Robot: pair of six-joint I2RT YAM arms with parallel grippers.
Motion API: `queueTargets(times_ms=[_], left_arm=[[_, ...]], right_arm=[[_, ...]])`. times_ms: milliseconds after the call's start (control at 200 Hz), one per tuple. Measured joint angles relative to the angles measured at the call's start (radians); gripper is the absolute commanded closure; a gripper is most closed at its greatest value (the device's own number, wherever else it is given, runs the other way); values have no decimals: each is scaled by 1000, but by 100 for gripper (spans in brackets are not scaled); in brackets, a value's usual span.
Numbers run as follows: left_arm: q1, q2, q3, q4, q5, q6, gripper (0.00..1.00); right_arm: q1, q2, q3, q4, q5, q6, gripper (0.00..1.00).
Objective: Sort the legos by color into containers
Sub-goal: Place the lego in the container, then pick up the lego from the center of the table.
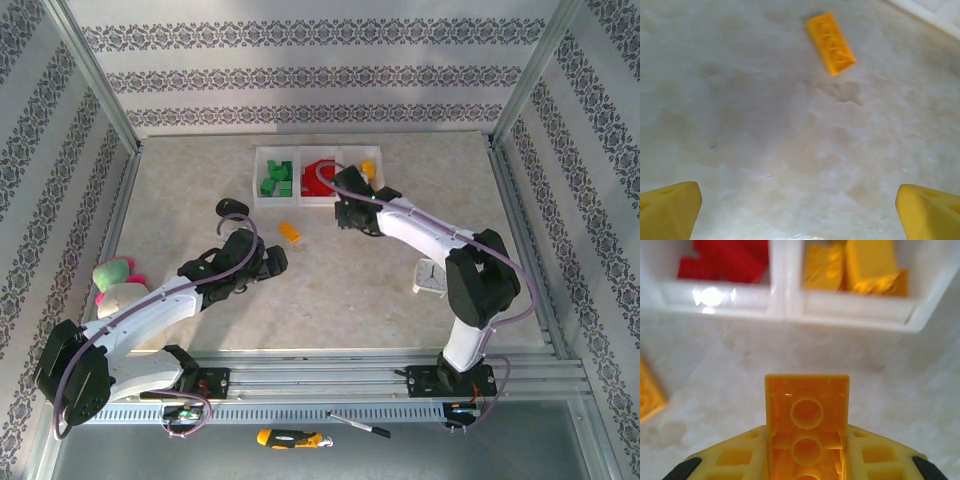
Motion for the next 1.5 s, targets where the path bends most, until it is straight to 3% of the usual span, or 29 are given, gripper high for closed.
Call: queueTargets(times_ms=[335,580,720,869,1044,1249,1499], left_arm=[[-21,-5,-58,240,94,149,1],[-21,-45,-77,283,103,204,1],[-21,-63,-97,290,92,205,1],[-21,-103,-125,286,74,208,1],[-20,-182,-140,253,45,212,1],[-18,-266,-180,216,25,216,1],[-18,-304,-198,177,22,216,1]], right_arm=[[-161,325,410,10,-23,-86,69],[-205,444,570,-34,-23,-145,36],[-196,408,533,-29,-31,-170,28],[-146,276,377,-13,-66,-179,25],[-2,177,283,23,-114,-197,24],[154,212,282,34,-171,-200,26],[204,371,360,-5,-177,-224,28]])
